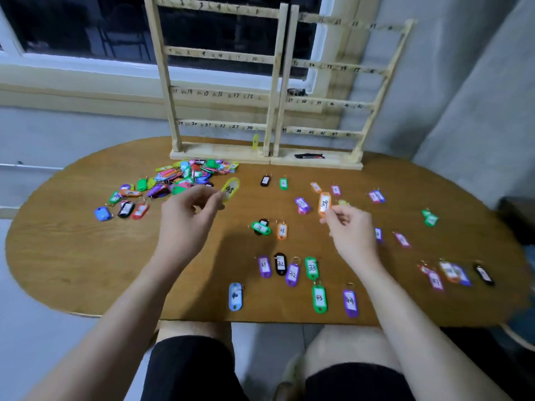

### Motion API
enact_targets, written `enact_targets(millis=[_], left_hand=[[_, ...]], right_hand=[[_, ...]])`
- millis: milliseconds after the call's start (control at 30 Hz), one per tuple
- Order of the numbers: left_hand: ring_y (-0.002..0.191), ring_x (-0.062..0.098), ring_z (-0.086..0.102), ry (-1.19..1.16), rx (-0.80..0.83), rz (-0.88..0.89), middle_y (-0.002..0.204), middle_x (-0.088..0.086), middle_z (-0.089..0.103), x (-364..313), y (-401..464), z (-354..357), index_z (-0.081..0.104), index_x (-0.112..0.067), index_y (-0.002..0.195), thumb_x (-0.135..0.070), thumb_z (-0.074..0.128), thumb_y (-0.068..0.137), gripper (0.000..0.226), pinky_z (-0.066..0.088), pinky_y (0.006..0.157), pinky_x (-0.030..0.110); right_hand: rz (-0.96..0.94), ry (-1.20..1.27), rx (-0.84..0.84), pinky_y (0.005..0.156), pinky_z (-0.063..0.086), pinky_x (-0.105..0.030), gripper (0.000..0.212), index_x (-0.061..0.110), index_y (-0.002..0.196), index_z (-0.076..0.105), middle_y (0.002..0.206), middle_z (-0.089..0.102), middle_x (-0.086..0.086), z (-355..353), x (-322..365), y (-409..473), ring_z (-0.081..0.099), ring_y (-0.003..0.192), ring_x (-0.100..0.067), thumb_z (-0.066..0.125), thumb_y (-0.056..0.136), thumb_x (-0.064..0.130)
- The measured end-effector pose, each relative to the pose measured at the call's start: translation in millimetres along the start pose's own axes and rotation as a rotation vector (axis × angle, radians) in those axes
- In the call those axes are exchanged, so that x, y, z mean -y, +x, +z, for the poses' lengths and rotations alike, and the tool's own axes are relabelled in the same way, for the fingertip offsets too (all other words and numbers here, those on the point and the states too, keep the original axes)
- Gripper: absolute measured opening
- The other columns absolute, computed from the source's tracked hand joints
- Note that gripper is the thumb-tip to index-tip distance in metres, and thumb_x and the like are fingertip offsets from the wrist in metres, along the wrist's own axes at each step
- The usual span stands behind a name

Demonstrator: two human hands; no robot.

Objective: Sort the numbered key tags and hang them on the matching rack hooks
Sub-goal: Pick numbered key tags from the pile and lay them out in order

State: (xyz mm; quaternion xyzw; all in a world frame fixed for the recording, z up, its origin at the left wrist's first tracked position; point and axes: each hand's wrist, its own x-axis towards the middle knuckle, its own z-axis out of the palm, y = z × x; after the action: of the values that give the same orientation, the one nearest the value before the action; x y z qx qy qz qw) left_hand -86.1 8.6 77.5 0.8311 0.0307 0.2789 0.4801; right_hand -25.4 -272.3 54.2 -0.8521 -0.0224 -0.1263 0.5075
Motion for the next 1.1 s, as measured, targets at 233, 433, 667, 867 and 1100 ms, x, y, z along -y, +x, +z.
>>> enact_targets(millis=[233,433,667,867,1100], left_hand=[[0.059,-0.004,0.06,-0.048,0.402,-0.082,0.067,-0.015,0.072,-60,-47,77,0.075,-0.018,0.08,-0.022,0.071,0.093,0.014,0.039,0.058,0.01],[0.048,0.006,0.056,-0.089,0.58,-0.308,0.065,-0.005,0.073,-94,-101,136,0.071,-0.014,0.072,-0.019,0.068,0.093,0.022,0.045,0.053,0.022],[0.076,0.023,0.066,0.26,0.653,-0.142,0.072,-0.002,0.071,-108,-133,185,0.072,-0.018,0.078,-0.041,0.061,0.084,0.027,0.055,0.068,0.037],[0.084,0.032,0.064,0.556,0.688,-0.063,0.083,0.006,0.066,-119,-125,203,0.061,-0.016,0.075,-0.046,0.055,0.088,0.033,0.054,0.068,0.035],[0.075,0.026,0.056,0.732,0.766,0.039,0.082,0.0,0.056,-127,-123,209,0.063,-0.018,0.087,-0.049,0.048,0.096,0.035,0.048,0.066,0.032]], right_hand=[[0.167,0.098,-0.198,0.06,0.047,-0.02,0.025,0.02,0.077,0.072,0.075,0.075,0.004,-82,-39,-57,0.056,0.053,-0.002,0.061,0.098,0.013],[0.263,0.193,-0.284,0.066,0.046,-0.035,0.019,0.02,0.084,0.075,0.078,0.075,0.001,-113,-67,-91,0.056,0.058,-0.009,0.063,0.098,0.016],[0.16,-0.063,-0.241,0.072,0.057,-0.031,0.019,0.023,0.081,0.07,0.075,0.073,0.011,-126,-82,-101,0.069,0.075,-0.006,0.063,0.098,0.019],[0.149,-0.196,-0.199,0.076,0.06,-0.039,0.011,0.031,0.091,0.07,0.085,0.072,0.013,-131,-99,-100,0.069,0.09,-0.015,0.062,0.098,0.032],[0.228,0.006,-0.222,0.061,0.051,-0.016,0.018,0.027,0.087,0.072,0.076,0.073,0.01,-148,-88,-91,0.066,0.073,-0.002,0.06,0.101,0.025]])
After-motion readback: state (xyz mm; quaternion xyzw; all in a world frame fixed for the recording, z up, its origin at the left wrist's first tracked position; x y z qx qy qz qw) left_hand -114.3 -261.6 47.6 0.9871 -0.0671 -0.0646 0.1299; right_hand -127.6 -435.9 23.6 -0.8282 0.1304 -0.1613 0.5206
